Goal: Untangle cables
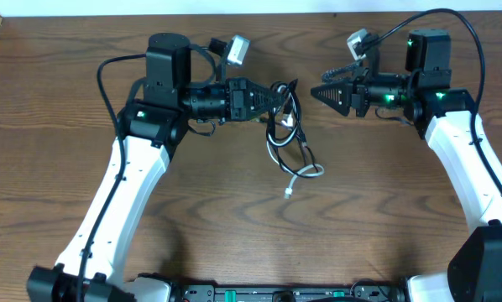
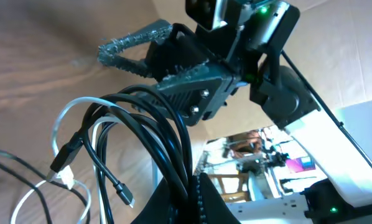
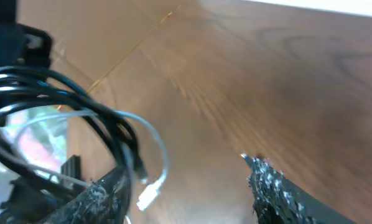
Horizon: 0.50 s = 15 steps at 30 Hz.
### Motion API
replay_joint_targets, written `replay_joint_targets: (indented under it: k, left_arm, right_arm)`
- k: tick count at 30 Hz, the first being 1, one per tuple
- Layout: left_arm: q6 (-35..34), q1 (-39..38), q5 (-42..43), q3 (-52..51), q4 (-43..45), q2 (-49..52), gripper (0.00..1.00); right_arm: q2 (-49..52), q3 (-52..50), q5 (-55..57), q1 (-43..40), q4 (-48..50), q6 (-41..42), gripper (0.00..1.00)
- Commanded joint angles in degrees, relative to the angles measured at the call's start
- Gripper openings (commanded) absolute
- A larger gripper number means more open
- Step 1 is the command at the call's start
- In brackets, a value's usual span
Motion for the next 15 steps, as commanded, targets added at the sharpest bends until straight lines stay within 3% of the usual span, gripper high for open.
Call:
replay_joint_targets:
  k: [1, 5, 8, 15]
  left_arm:
    - [0.76, 0.09, 3.41, -0.02, 0.11, 1.42, 0.08]
    - [0.81, 0.09, 2.89, -0.02, 0.17, 1.75, 0.07]
    - [0.76, 0.09, 0.79, -0.02, 0.11, 1.75, 0.07]
    - [-1.66, 0.09, -6.10, -0.02, 0.15, 1.75, 0.08]
  right_arm:
    - [0.00, 0.20, 0.52, 1.01, -2.67, -2.10, 0.58]
    - [0.02, -0.63, 3.32, 1.86, -5.18, -2.05, 0.54]
    - [0.02, -1.07, 3.85, 2.45, -6.56, -1.97, 0.43]
    - [0.33, -1.16, 22.18, 5.18, -15.17, 8.48, 0.20]
